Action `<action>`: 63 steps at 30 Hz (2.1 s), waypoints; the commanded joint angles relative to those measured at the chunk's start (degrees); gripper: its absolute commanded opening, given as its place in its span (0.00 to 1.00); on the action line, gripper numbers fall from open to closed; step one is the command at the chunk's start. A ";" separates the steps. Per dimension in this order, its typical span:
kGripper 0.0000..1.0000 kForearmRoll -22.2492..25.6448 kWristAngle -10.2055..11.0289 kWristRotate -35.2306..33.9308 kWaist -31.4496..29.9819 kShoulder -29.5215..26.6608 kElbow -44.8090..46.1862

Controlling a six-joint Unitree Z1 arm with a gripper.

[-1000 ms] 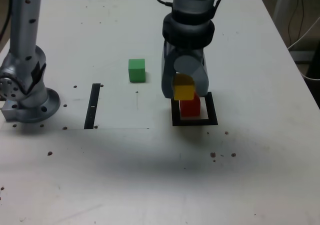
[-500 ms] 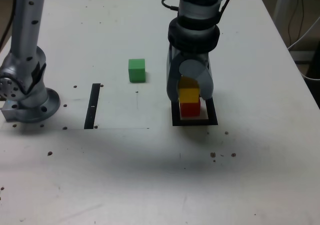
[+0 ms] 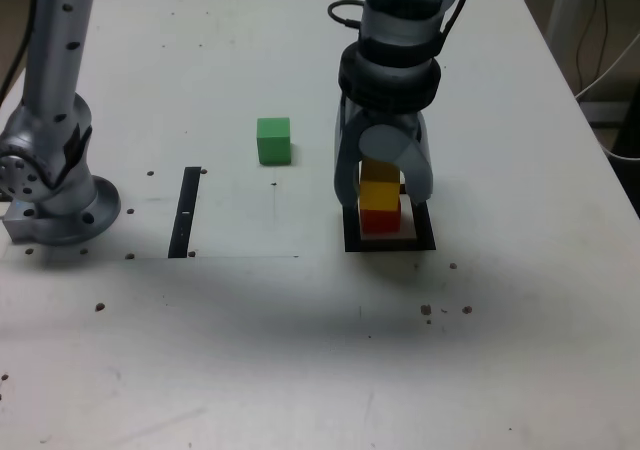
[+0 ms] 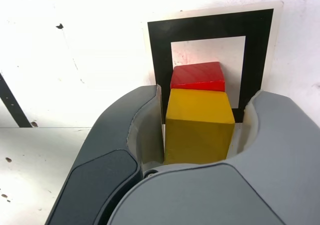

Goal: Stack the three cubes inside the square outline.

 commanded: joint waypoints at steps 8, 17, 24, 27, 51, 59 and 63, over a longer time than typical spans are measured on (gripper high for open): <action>0.99 -0.25 0.83 -0.64 0.07 -3.04 1.29; 0.99 3.14 5.45 2.49 4.15 -14.86 5.45; 1.00 0.18 6.14 11.53 16.12 -20.93 15.48; 1.00 -2.64 7.47 13.50 20.92 -22.93 20.17; 0.87 -11.03 4.23 19.02 25.38 -8.46 24.38; 0.67 -11.61 4.18 19.08 26.20 -8.35 24.61; 0.53 -11.50 4.08 19.06 26.67 -8.28 24.69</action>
